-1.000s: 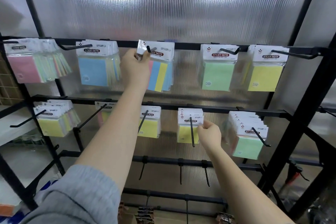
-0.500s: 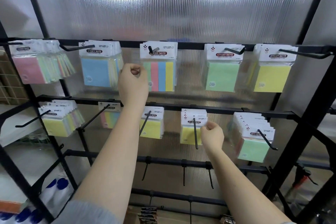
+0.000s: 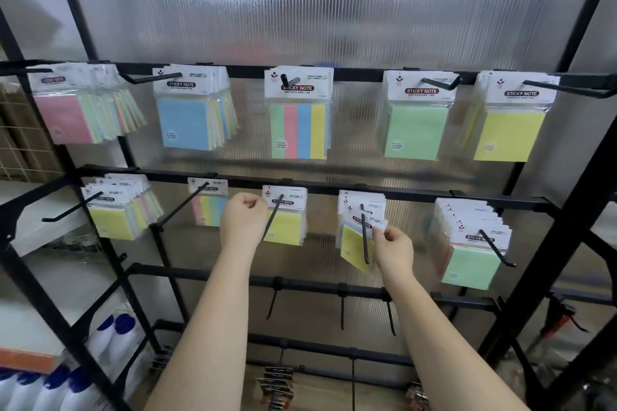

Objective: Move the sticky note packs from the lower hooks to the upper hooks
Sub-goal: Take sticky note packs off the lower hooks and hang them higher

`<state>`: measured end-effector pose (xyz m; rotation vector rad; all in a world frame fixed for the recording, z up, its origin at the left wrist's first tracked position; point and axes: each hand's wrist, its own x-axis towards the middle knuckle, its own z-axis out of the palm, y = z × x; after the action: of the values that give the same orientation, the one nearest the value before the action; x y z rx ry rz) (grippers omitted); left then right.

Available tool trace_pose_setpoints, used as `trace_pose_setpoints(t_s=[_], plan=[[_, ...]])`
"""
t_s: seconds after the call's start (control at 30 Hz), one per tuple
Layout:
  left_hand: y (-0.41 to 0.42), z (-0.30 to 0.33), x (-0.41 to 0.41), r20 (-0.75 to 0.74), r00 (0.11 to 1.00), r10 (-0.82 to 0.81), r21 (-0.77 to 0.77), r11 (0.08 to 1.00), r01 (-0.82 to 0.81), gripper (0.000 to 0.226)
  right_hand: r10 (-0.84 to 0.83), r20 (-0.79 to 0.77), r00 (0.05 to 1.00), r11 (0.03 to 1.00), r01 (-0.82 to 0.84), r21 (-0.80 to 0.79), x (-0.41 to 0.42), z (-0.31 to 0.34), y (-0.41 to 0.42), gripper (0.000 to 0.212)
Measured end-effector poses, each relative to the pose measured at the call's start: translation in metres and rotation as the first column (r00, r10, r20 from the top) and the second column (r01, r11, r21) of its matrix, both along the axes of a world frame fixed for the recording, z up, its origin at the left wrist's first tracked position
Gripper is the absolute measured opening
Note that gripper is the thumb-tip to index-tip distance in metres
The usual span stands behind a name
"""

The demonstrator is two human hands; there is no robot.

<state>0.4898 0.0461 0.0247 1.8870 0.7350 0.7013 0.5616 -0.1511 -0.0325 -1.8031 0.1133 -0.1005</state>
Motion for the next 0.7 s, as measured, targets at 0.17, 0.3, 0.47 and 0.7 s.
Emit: trace_pose_setpoints(t_s=[0.17, 0.3, 0.47, 0.7], plan=[[0.007, -0.013, -0.003, -0.021, 0.999, -0.025, -0.018, 1.0, 0.025, 0.016, 0.004, -0.054, 0.999, 0.999, -0.002, 0.04, -0.015, 0.005, -0.002, 0.018], [0.005, -0.02, -0.007, -0.032, 0.999, -0.035, -0.024, 0.999, 0.034, 0.017, 0.019, -0.022, 1.0, 1.0, -0.02, -0.015, -0.027, 0.009, -0.007, 0.024], [0.006, -0.023, -0.008, -0.033, 0.999, -0.042, -0.016, 0.999, 0.042, 0.019, 0.015, 0.035, 0.999, 0.996, -0.012, -0.09, -0.045, 0.012, -0.011, 0.02], [0.008, -0.025, -0.005, -0.036, 0.997, -0.064, -0.057, 0.996, 0.062, 0.021, 0.046, 0.099, 0.994, 0.956, -0.015, -0.293, -0.064, 0.027, -0.018, 0.032]])
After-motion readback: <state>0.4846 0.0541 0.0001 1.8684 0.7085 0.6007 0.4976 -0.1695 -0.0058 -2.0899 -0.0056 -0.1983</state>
